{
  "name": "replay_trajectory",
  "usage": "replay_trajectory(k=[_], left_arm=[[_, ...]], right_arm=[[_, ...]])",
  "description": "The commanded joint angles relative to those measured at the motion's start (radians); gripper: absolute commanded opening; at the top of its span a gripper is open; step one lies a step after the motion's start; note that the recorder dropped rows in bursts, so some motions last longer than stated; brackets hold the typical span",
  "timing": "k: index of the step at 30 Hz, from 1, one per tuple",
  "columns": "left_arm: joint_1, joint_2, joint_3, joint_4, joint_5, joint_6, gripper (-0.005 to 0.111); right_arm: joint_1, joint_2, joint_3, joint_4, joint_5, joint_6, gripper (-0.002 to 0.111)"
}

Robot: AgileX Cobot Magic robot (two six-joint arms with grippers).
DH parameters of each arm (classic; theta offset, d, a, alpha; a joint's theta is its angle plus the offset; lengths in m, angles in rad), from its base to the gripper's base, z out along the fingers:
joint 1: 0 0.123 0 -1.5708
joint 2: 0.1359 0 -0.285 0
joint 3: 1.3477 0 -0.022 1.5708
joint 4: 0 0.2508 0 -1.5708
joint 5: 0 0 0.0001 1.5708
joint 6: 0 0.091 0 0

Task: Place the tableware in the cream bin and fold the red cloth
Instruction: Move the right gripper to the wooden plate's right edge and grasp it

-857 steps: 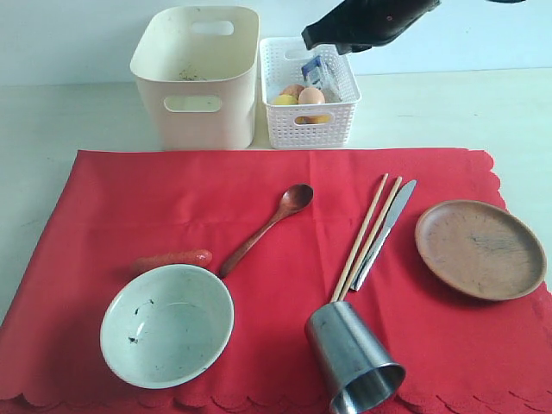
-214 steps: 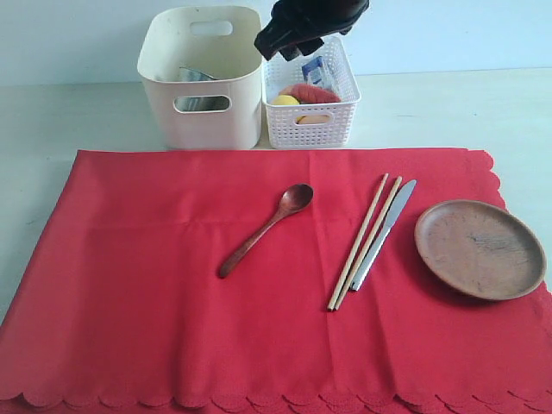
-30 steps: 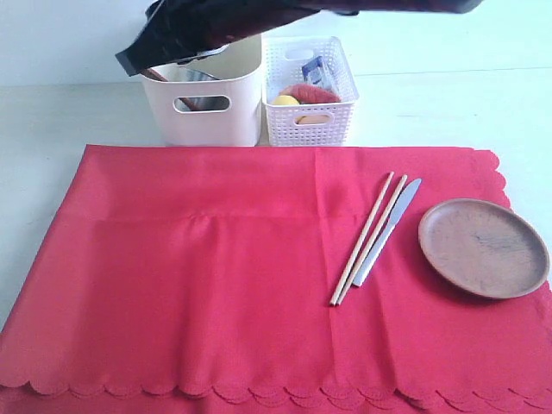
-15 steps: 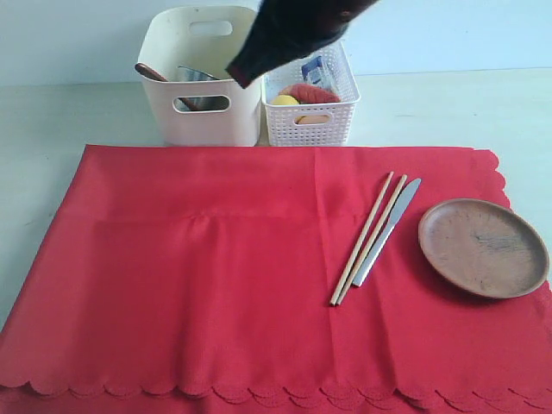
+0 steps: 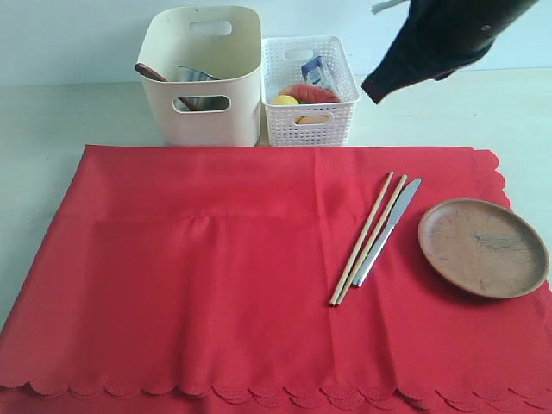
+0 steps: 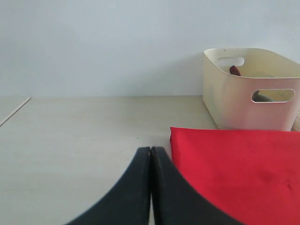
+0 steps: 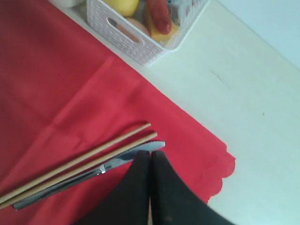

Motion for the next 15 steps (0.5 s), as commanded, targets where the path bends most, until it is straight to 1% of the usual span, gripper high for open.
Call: replay_trajectory(k=[1, 5, 10, 12, 15], left_arm=[[0.002, -0.005, 0.003, 0.0, -0.005, -0.006, 0.002], [0.002, -0.005, 0.003, 0.0, -0.005, -0.006, 0.002], [0.002, -0.005, 0.003, 0.0, -0.005, -0.006, 0.002], [0.002, -0.005, 0.003, 0.0, -0.005, -0.006, 0.002], [0.002, -0.005, 0.003, 0.0, -0.005, -0.006, 0.002]], right_arm=[[-0.077, -0.009, 0.042, 0.002, 0.009, 0.0, 0.0], [-0.15, -0.009, 0.078, 0.023, 0.011, -0.01, 0.0], [-0.246, -0.007, 0.112, 0.152, 0.014, -0.146, 0.0], [-0.275, -0.003, 0.12, 0.193, 0.015, -0.179, 0.0], [-0.298, 0.019, 0.12, 0.205, 0.032, -0.19, 0.0]])
